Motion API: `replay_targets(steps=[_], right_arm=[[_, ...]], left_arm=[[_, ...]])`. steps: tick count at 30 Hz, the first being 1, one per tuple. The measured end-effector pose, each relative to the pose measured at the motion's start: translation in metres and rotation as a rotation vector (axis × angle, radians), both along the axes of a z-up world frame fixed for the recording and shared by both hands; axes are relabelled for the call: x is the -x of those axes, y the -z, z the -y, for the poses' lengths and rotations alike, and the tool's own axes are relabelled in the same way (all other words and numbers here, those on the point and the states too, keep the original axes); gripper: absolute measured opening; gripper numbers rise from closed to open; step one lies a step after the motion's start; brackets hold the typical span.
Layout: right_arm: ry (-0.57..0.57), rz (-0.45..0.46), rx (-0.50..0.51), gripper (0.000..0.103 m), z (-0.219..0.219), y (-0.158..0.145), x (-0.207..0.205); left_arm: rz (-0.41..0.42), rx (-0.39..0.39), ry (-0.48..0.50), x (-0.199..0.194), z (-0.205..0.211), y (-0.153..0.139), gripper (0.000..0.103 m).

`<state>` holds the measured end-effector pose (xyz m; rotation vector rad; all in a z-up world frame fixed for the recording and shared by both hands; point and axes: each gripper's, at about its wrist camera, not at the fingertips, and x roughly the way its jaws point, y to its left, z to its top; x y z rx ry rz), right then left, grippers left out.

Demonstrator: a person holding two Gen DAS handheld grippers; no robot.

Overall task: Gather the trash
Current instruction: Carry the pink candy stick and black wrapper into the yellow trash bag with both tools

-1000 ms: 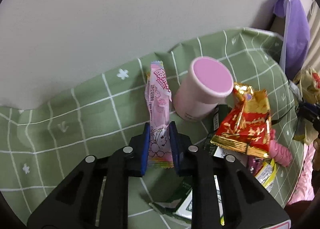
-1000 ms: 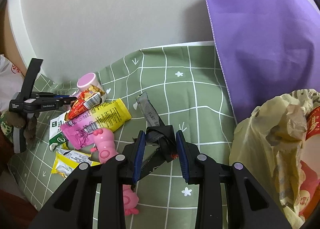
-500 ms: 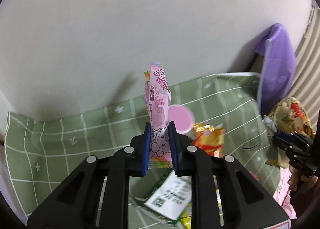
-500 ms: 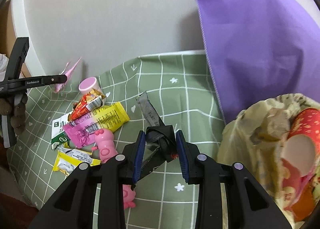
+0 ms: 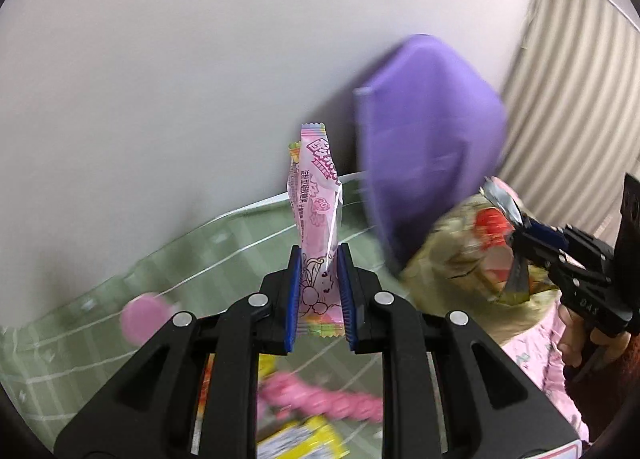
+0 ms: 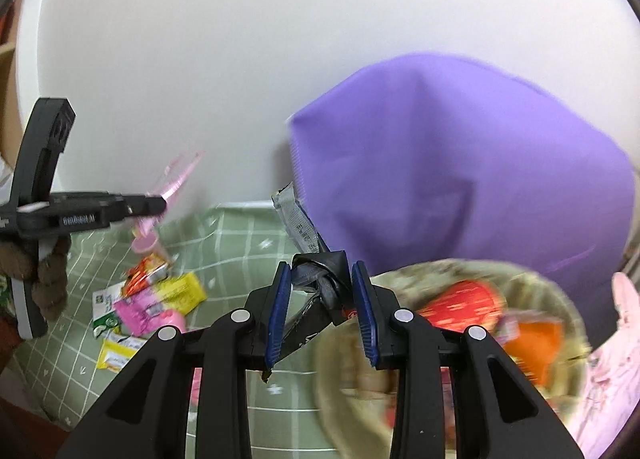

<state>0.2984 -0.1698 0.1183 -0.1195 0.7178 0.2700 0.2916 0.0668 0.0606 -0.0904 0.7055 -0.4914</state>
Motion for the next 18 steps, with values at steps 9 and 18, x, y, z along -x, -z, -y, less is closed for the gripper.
replay_targets(steps=[9, 18], right_arm=[[0.124, 0.077, 0.044, 0.031, 0.057, -0.035, 0.021], [0.246, 0.106, 0.047, 0.031, 0.108, -0.051, 0.042]], left_arm=[[0.051, 0.017, 0.213, 0.002, 0.085, -0.025, 0.017], [0.045, -0.004, 0.338, 0.001, 0.147, -0.018, 0.017]])
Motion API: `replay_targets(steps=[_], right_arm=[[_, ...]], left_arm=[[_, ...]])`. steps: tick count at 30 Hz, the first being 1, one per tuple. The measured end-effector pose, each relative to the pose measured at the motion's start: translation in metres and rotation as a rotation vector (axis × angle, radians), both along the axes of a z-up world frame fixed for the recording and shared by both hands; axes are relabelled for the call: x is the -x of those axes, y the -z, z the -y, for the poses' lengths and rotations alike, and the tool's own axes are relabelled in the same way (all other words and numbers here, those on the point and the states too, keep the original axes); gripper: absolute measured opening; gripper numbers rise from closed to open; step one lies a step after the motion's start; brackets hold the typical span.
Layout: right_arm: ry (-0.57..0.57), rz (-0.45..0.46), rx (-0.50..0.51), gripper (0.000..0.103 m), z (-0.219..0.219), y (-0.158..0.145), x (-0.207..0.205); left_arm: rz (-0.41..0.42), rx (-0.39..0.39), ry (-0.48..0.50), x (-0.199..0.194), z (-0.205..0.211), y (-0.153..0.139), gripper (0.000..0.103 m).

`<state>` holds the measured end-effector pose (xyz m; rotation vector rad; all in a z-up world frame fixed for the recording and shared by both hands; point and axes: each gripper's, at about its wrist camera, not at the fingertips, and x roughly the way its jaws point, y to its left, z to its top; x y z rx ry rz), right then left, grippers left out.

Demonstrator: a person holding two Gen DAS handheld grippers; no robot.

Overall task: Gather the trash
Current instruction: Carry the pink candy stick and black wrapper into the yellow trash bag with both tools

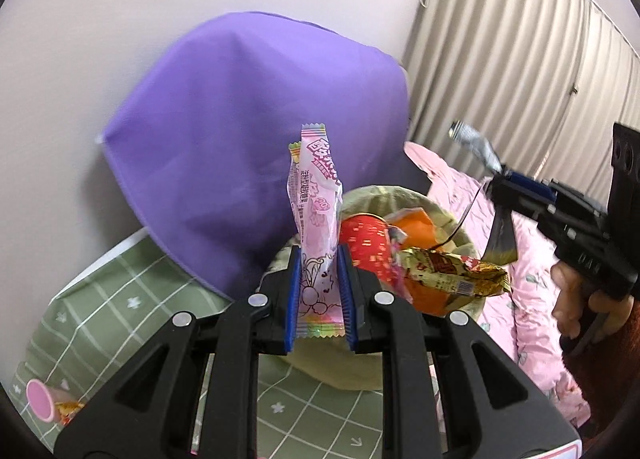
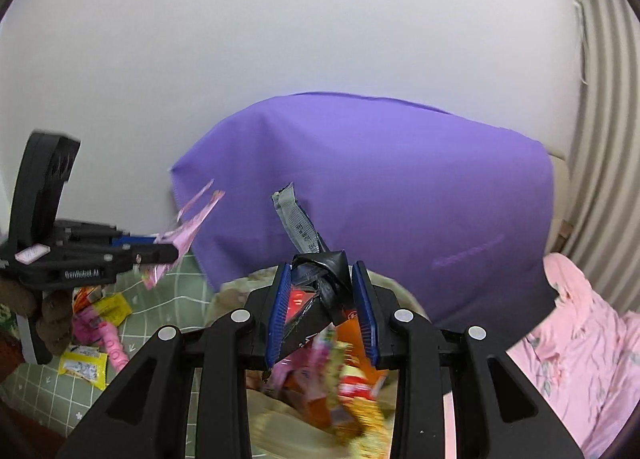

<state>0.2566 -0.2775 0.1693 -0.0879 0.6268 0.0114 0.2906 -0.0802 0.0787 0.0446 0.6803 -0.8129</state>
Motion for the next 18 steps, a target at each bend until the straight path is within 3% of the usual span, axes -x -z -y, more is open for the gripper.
replay_targets(steps=[11, 18], right_arm=[[0.078, -0.001, -0.040, 0.031, 0.037, -0.004, 0.018], [0.094, -0.165, -0.130, 0.029, 0.047, 0.064, 0.014]], left_arm=[[-0.041, 0.003, 0.096, -0.004, 0.039, 0.012, 0.017], [-0.109, -0.051, 0.136, -0.012, 0.068, 0.044, 0.017]])
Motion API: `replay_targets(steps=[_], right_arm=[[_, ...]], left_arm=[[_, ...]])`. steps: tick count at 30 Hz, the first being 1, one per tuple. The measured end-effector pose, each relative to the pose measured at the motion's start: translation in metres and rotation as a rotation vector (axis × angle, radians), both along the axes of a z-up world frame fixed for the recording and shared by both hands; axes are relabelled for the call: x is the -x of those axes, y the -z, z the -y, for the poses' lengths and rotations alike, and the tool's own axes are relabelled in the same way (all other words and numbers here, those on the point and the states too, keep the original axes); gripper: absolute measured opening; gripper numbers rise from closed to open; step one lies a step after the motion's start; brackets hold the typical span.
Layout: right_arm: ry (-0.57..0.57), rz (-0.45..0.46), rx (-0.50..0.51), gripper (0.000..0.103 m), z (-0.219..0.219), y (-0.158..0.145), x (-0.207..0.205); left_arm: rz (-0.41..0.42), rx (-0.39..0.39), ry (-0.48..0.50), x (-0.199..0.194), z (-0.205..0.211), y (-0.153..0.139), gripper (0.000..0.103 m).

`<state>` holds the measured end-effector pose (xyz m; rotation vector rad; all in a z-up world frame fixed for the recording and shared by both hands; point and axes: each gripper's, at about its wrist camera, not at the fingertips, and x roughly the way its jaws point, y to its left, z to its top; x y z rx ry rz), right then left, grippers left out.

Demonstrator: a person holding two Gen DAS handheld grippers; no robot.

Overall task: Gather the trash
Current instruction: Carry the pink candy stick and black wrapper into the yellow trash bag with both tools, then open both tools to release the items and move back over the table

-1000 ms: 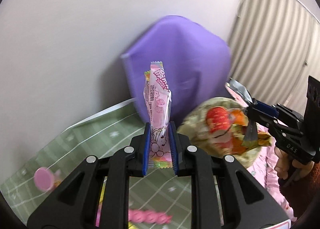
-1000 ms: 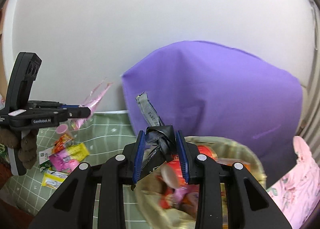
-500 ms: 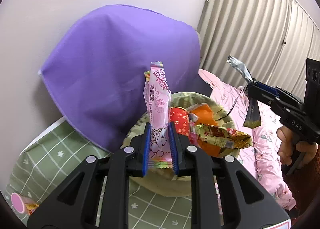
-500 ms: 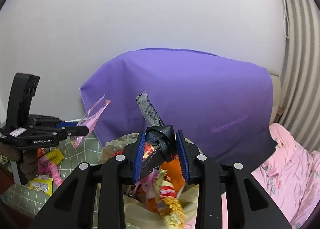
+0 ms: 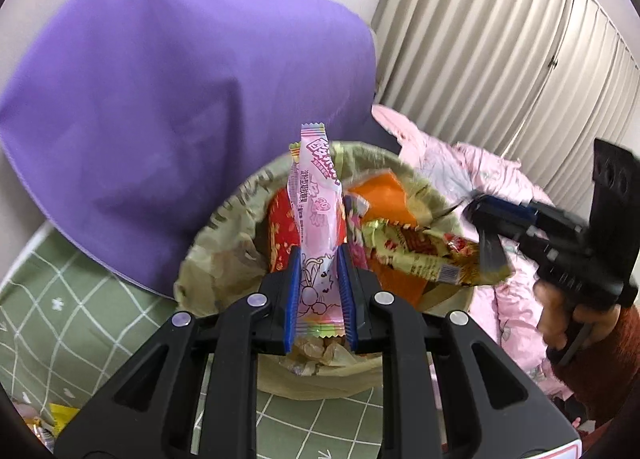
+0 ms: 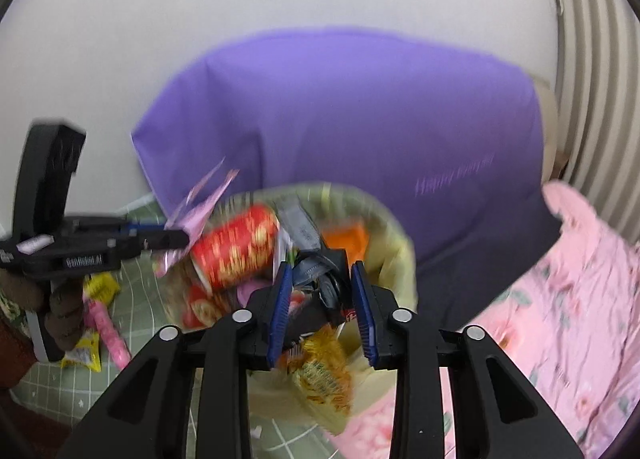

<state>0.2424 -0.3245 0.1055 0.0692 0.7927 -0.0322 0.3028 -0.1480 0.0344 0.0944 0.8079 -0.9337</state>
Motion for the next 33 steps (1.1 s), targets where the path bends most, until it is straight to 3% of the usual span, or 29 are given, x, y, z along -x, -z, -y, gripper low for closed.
replay_targets(steps=[7, 14, 27, 31, 33], right_arm=[[-0.049, -0.048, -0.001, 0.028, -0.004, 0.028, -0.030], [-0.088, -0.120, 0.060, 0.027, -0.006, 0.053, -0.056], [-0.061, -0.087, 0.069, 0.030, 0.002, 0.042, -0.043], [-0.059, -0.084, 0.079, 0.031, -0.002, 0.040, -0.038], [-0.057, -0.080, 0.088, 0.037, -0.005, 0.038, -0.035]], left_arm=[[-0.045, -0.073, 0.014, -0.020, 0.022, 0.027, 0.017], [-0.060, -0.061, 0.016, -0.020, 0.023, 0.028, 0.017], [-0.065, -0.048, 0.033, -0.015, 0.026, 0.024, 0.020], [-0.061, -0.028, 0.032, -0.010, 0.016, 0.015, 0.029], [-0.055, -0.013, 0.020, -0.007, 0.010, 0.010, 0.034]])
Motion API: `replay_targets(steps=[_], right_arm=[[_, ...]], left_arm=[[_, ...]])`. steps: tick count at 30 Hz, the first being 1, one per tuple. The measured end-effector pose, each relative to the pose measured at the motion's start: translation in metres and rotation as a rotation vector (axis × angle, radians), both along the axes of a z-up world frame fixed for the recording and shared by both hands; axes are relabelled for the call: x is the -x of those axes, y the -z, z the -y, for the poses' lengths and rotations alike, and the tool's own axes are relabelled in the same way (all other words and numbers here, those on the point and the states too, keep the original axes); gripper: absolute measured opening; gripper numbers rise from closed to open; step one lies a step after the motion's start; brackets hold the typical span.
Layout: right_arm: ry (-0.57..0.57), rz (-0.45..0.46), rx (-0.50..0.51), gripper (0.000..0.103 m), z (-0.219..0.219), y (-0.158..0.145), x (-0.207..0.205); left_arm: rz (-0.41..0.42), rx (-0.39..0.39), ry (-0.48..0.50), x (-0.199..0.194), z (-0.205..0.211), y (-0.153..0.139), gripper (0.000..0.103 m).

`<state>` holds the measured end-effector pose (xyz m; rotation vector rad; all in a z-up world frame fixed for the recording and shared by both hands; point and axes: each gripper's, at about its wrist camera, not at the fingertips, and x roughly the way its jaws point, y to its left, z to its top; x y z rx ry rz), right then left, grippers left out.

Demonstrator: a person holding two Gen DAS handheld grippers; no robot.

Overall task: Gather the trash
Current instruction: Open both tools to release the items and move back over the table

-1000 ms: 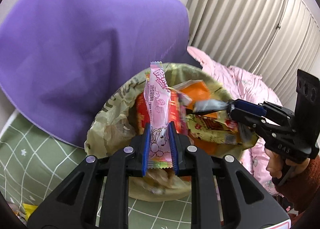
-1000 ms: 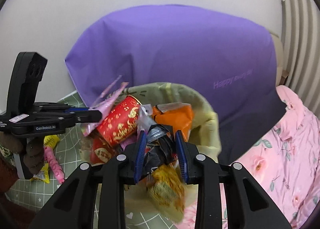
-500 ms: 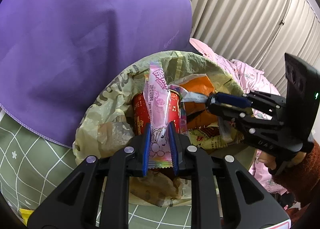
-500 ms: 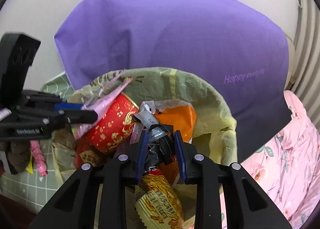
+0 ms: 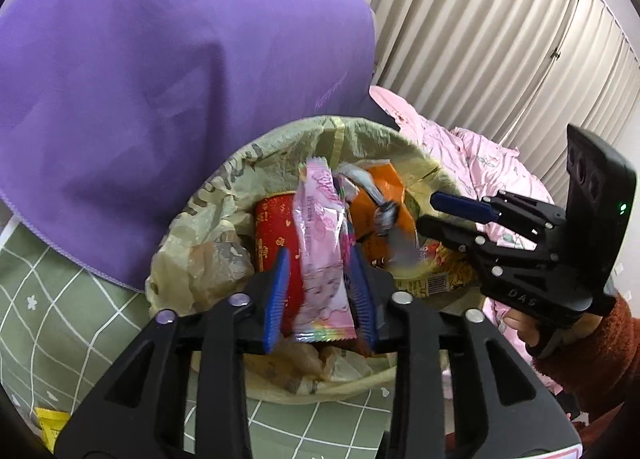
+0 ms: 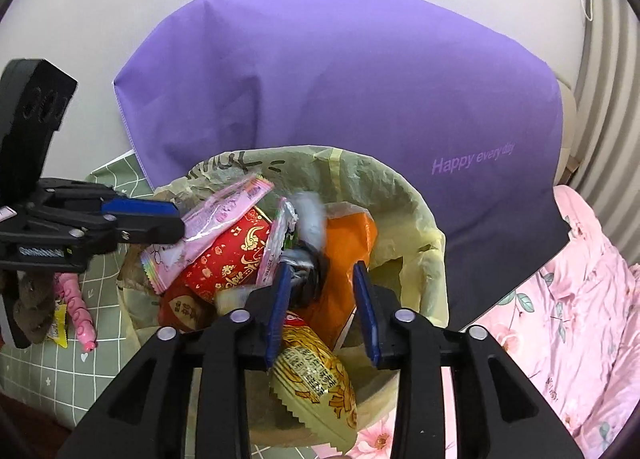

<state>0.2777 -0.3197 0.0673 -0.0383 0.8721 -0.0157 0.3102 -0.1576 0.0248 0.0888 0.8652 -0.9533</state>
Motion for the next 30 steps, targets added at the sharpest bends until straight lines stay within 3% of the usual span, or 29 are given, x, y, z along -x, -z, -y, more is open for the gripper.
replay_targets(steps=[4, 7, 11, 19, 26, 30], right_arm=[[0.000, 0.014, 0.005, 0.039, -0.002, -0.005, 0.005], [-0.001, 0.033, 0.005, 0.045, -0.005, -0.011, 0.007], [-0.014, 0.070, -0.004, 0.045, -0.018, -0.021, 0.009], [-0.163, 0.127, -0.058, 0.047, -0.082, -0.027, -0.001], [-0.367, 0.055, -0.149, 0.051, -0.151, 0.001, -0.011], [-0.471, -0.022, -0.220, 0.053, -0.198, 0.024, -0.016]], left_arm=[[0.021, 0.023, -0.046, 0.005, -0.017, -0.011, 0.041], [0.074, 0.021, -0.121, 0.013, -0.038, -0.019, 0.044], [0.122, 0.016, -0.231, 0.021, -0.073, -0.022, 0.045], [0.145, -0.021, -0.489, 0.032, -0.188, -0.005, 0.045], [0.103, -0.066, -0.735, 0.058, -0.299, 0.027, 0.046], [0.047, -0.046, -0.880, 0.081, -0.352, 0.043, 0.046]])
